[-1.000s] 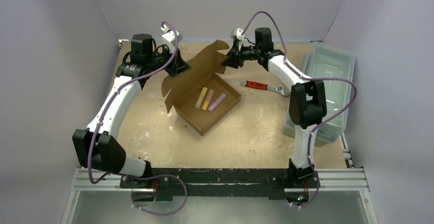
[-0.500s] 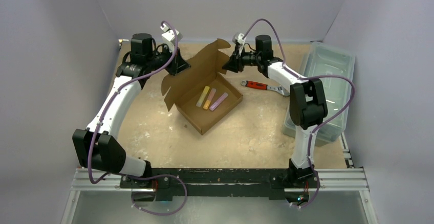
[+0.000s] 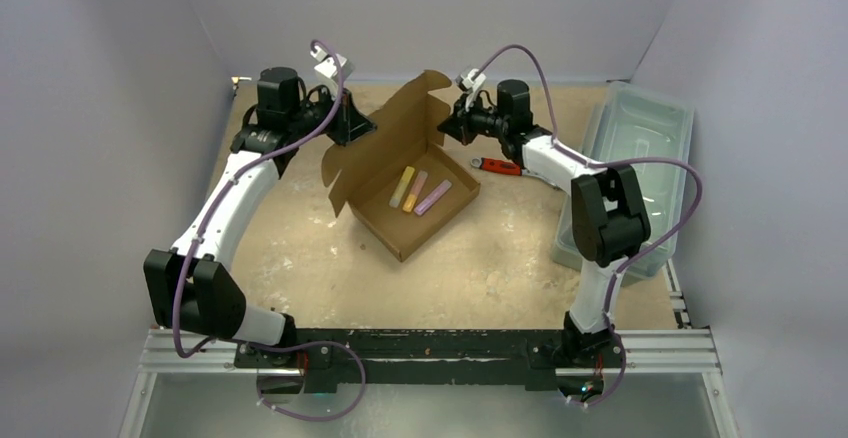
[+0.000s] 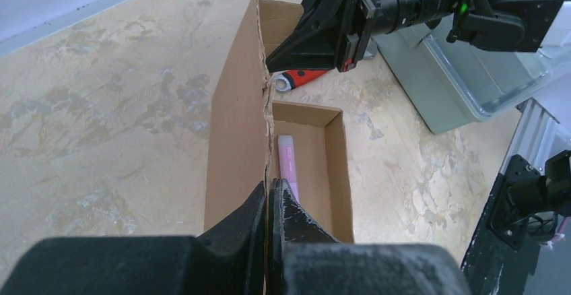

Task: Fold the paper box

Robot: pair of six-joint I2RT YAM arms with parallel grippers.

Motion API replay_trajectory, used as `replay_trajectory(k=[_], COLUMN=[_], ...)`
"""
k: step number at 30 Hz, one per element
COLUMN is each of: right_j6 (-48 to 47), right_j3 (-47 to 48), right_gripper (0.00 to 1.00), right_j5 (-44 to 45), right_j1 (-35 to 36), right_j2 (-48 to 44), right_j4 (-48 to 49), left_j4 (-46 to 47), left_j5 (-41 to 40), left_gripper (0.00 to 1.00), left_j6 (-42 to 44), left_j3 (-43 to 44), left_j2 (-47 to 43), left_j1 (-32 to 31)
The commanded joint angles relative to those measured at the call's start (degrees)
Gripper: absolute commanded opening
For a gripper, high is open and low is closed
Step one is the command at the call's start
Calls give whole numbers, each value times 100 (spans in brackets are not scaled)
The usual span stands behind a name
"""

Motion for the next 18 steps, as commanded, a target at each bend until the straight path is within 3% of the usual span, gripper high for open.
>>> replay_trajectory(k=[1,8,18], right_j6=[391,860,1052], right_j3=[-209,-642,-979], right_gripper=[0,0,0], right_j5=[602,1800,2140], right_j1=[392,566,565], right_j2=[-335,-472,-629], right_j4=[191,503,771], left_j4=[711,748,499], left_j5=[-75,-484,-2147], left_gripper=[0,6,39], left_j6=[-259,-621,-1261], left_j3=[-199,-401,-559], left_j2=[-192,-351,-970], left_j1=[-14,-13,16])
